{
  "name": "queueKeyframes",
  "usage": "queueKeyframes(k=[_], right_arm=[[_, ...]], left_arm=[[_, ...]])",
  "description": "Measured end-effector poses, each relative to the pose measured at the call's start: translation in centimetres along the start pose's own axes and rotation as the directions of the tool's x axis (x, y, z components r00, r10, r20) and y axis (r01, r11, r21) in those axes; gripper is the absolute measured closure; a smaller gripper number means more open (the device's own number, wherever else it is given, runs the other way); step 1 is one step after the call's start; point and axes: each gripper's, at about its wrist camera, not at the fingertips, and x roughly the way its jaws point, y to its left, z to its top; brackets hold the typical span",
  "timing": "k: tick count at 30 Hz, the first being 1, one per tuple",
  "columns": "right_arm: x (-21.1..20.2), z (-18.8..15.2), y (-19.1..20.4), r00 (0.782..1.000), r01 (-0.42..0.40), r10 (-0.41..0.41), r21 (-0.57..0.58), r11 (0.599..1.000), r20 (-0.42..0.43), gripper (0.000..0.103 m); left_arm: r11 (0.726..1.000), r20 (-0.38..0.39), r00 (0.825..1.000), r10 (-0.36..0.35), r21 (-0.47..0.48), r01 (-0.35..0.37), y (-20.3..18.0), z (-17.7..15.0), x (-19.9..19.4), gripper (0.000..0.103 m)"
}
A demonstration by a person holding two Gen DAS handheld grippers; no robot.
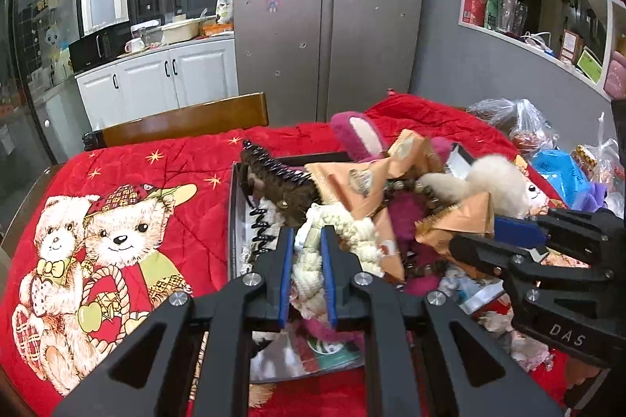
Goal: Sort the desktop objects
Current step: 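Carry the cream bracelet and gold candy over the black box with both tools, then lower both items into the box and open both tools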
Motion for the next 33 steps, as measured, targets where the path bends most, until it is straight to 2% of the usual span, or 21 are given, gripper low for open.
queueKeyframes(k=[5,17,21,22,23,24,26,30,33], right_arm=[[1.2,-0.7,-1.0,0.999,-0.012,0.013,0.017,1.000,-0.049,0.072],[1.5,-0.8,-1.2,0.998,-0.015,0.016,0.018,1.000,-0.054,0.072],[1.6,-0.7,-1.4,0.998,-0.013,0.014,0.018,1.000,-0.054,0.072],[1.6,-0.7,-1.4,0.999,-0.003,0.004,0.019,1.000,-0.051,0.069],[1.5,-0.7,-1.4,0.999,0.002,-0.001,0.015,1.000,-0.050,0.065],[1.4,-0.6,-1.4,0.999,0.008,-0.008,0.009,1.000,-0.048,0.056],[0.8,-0.3,-1.5,1.000,0.000,0.001,0.013,1.000,-0.027,0.049],[-0.4,0.2,-1.4,1.000,-0.002,0.002,0.003,1.000,0.006,0.037],[-1.2,0.5,-1.5,1.000,-0.017,0.017,0.015,1.000,0.025,0.033]], left_arm=[[1.000,-0.020,1.000,0.004,-0.001,-0.004,0.3,-0.6,1.0,0.088],[1.000,-0.045,0.999,0.013,0.010,-0.012,0.1,-0.9,1.4,0.088],[0.999,-0.031,0.999,0.028,0.029,-0.027,-0.2,-0.9,1.3,0.088],[0.999,-0.024,0.999,0.038,0.040,-0.037,-0.3,-0.9,1.2,0.085],[0.997,-0.022,0.999,0.049,0.054,-0.048,-0.4,-0.9,1.1,0.075],[0.997,-0.023,0.998,0.051,0.062,-0.049,-0.5,-0.8,1.1,0.057],[0.996,-0.013,0.999,0.052,0.067,-0.051,-0.6,-0.7,0.8,0.034],[0.997,0.043,0.998,0.052,0.049,-0.054,-0.3,-0.2,-0.4,0.015],[0.998,0.042,0.998,0.045,0.041,-0.047,-0.2,0.0,-0.8,0.012]])
